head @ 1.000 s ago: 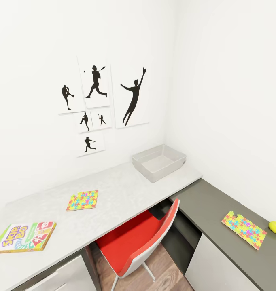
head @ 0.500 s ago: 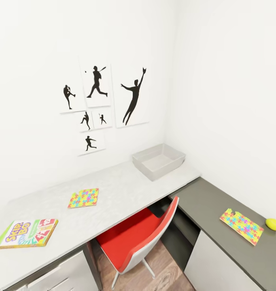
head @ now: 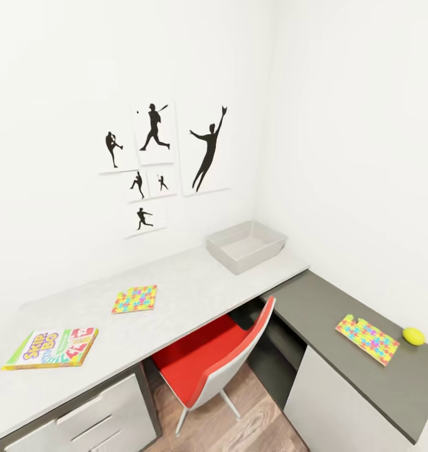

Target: Put all the toys in the child's room - the three board games (two on the bed and one on the table), the two jigsaw puzzles on the table, and the tennis ball on the table - inside the toy box on the table in the child's room.

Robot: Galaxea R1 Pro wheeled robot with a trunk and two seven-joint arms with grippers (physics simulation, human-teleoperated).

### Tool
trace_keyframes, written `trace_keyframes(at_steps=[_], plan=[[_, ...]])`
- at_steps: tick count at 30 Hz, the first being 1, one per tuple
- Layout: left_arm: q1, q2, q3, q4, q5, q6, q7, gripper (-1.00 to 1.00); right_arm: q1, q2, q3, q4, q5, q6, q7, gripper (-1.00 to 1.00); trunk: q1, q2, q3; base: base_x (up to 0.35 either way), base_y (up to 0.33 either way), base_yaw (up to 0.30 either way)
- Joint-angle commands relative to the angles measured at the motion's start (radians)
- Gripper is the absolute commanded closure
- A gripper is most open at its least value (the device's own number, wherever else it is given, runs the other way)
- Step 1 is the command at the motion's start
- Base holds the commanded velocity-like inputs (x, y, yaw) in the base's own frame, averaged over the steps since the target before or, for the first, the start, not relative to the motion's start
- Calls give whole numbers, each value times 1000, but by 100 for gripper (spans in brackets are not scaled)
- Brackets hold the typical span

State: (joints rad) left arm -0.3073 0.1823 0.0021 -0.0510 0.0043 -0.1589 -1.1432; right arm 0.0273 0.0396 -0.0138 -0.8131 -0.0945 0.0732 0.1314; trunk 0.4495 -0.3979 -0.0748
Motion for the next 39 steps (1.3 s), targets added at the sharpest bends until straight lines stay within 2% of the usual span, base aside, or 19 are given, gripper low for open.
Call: trace_keyframes(at_steps=[1,14,17,20,21,23,24,25,26,27,28,30,31,33,36,39], plan=[[-1,0,-1,1,0,-7,-2,-100,0,1,-1,-3,-10,7,4,-100,0,-2,-2,-95,24,0],[-1,7,1,0,2,-7,-17,-100,7,-3,-1,-27,-7,-1,9,-100,0,-2,-2,-61,4,0],[-1,10,3,-2,2,-7,-70,-100,31,-3,-1,-81,-7,-1,18,-100,0,-2,-2,-10,0,0],[-4,15,7,-4,4,-2,-144,-100,74,-4,-1,-210,-8,18,34,-100,0,-2,-2,-4,0,0],[-6,22,9,-6,4,10,-165,-100,96,-3,-2,-279,-9,49,37,-100,0,-2,-2,-2,0,0],[-12,42,11,-21,5,63,-197,-100,123,-3,-3,-386,-8,137,40,-100,0,-2,-2,-1,0,0],[-17,53,11,-47,5,117,-216,-100,134,-2,-4,-454,-8,210,41,-100,0,-2,-2,0,0,0],[-20,60,11,-87,5,174,-231,-100,141,-1,-5,-513,-8,276,42,-100,0,-2,-2,0,0,0],[-21,63,11,-112,5,203,-237,-100,144,-1,-5,-539,-7,305,42,-100,0,-2,-2,0,0,0],[-23,67,11,-169,4,262,-247,-100,148,0,-6,-584,-7,353,43,-100,0,-2,-2,0,0,0],[-23,69,10,-200,4,293,-251,-100,149,0,-7,-602,-7,375,43,-100,0,-2,-2,0,0,0],[-24,74,8,-331,3,422,-260,-100,152,1,-8,-654,-7,451,43,-100,0,-2,-2,0,0,0],[-24,74,8,-365,2,453,-261,-100,153,1,-8,-664,-7,471,43,-100,0,-2,-2,0,0,0],[-23,76,7,-504,1,562,-263,-100,152,3,-9,-694,-8,546,43,-100,0,-2,-2,0,0,0],[-20,77,7,-638,-1,656,-264,-100,141,5,-11,-715,-8,605,43,-100,0,-2,-2,0,0,0],[-16,86,7,-792,-2,781,-265,-100,93,7,-12,-737,-8,699,43,-100,0,-2,-2,0,0,0]])
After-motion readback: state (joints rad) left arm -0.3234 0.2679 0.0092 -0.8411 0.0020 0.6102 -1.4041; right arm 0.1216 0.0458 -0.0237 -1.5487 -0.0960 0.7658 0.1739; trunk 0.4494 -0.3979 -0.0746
